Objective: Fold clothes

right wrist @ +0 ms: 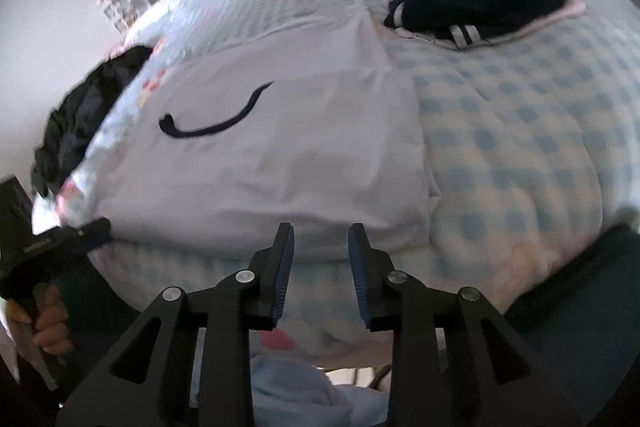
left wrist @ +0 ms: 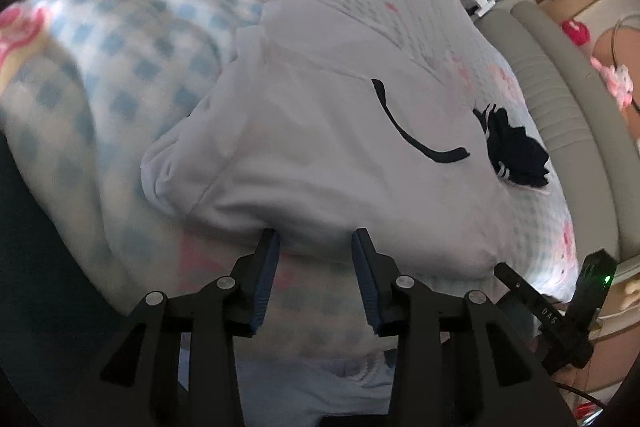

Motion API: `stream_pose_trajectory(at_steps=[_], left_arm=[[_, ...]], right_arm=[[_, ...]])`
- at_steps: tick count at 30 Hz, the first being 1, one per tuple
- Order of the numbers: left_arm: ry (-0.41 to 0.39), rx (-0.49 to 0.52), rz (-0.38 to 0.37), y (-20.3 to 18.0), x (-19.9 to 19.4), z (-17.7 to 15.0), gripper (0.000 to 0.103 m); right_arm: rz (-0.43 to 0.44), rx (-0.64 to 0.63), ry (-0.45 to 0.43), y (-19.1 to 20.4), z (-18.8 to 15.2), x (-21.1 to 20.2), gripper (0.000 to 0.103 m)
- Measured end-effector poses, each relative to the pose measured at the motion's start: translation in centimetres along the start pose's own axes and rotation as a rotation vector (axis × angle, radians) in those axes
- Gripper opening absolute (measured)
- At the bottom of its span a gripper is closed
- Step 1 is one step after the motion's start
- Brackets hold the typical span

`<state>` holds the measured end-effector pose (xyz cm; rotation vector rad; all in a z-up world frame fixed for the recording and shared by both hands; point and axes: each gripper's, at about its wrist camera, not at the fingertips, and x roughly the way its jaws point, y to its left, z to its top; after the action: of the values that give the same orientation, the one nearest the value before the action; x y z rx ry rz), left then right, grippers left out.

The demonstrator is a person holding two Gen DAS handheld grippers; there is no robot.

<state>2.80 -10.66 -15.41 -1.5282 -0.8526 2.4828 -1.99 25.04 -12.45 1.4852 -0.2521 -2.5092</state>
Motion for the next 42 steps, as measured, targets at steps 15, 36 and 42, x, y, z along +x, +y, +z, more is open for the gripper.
stream_pose_trajectory(at_steps=[15, 36, 42], left_arm=[[0.04, -0.106, -0.117, 1.6, 2.0, -0.7, 0.043], [-0.011, -0.163, -0.161, 2.1, 2.4, 0.1, 0.055], [-0.057, -0.143, -0.13, 2.0, 1.9, 1.7, 0.054]], right_arm=[[-0.022, 0.09, 0.11, -2.2, -1.8, 0.5, 0.033], [0.137, 0.184, 0.133, -2.7, -2.5, 1.6, 0.041], [0.122, 0.245, 0.1, -3.7, -2.1, 1.7, 0.039]])
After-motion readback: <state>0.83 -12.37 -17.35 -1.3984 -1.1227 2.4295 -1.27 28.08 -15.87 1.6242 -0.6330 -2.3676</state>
